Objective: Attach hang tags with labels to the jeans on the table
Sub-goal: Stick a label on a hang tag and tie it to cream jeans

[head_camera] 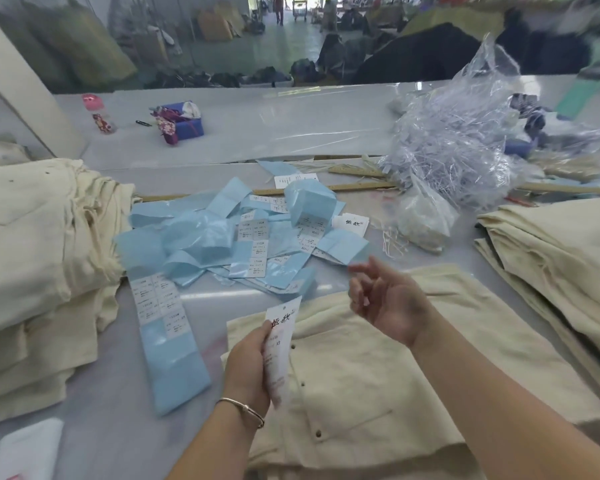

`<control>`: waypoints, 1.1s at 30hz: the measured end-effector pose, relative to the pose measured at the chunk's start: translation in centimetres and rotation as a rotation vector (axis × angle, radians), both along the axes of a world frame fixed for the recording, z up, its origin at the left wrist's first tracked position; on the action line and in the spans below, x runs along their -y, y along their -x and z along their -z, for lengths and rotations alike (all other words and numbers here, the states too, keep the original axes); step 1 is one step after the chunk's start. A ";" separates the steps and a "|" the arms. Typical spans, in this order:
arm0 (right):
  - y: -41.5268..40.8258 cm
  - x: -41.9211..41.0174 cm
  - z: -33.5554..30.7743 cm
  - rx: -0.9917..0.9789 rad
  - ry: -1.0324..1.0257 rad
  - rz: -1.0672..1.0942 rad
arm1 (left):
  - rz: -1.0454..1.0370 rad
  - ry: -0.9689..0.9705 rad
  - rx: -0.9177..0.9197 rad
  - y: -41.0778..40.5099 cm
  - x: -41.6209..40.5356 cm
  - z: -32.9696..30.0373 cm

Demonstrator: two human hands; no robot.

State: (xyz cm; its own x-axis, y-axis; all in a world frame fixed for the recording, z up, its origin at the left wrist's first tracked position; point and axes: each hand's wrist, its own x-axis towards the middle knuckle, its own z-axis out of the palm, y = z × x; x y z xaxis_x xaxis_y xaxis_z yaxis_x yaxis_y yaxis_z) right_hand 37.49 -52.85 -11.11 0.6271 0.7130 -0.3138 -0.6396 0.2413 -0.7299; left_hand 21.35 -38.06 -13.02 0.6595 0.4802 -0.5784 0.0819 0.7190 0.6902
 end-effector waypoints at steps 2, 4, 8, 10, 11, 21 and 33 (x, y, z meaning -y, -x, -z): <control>2.4 0.7 1.5 0.094 0.227 -0.089 | -0.021 0.025 0.022 1.9 -0.6 0.0; 4.1 2.0 3.0 0.267 0.576 -0.119 | -0.038 0.015 0.014 3.5 -1.4 0.0; 6.6 5.0 5.0 0.554 1.131 -0.042 | -0.034 -0.079 -0.038 5.7 -1.9 0.5; 7.4 5.8 4.8 0.767 1.316 -0.090 | -0.009 -0.108 -0.046 6.1 -1.4 1.0; 7.7 6.0 4.6 0.921 1.456 -0.164 | 0.011 -0.117 -0.049 6.1 -1.0 1.3; 7.2 0.9 5.6 1.067 1.369 -0.017 | 0.286 -0.471 -0.129 5.5 2.1 2.4; 5.8 -0.7 8.0 0.767 1.021 0.169 | 0.334 -0.638 -0.057 2.5 0.0 2.6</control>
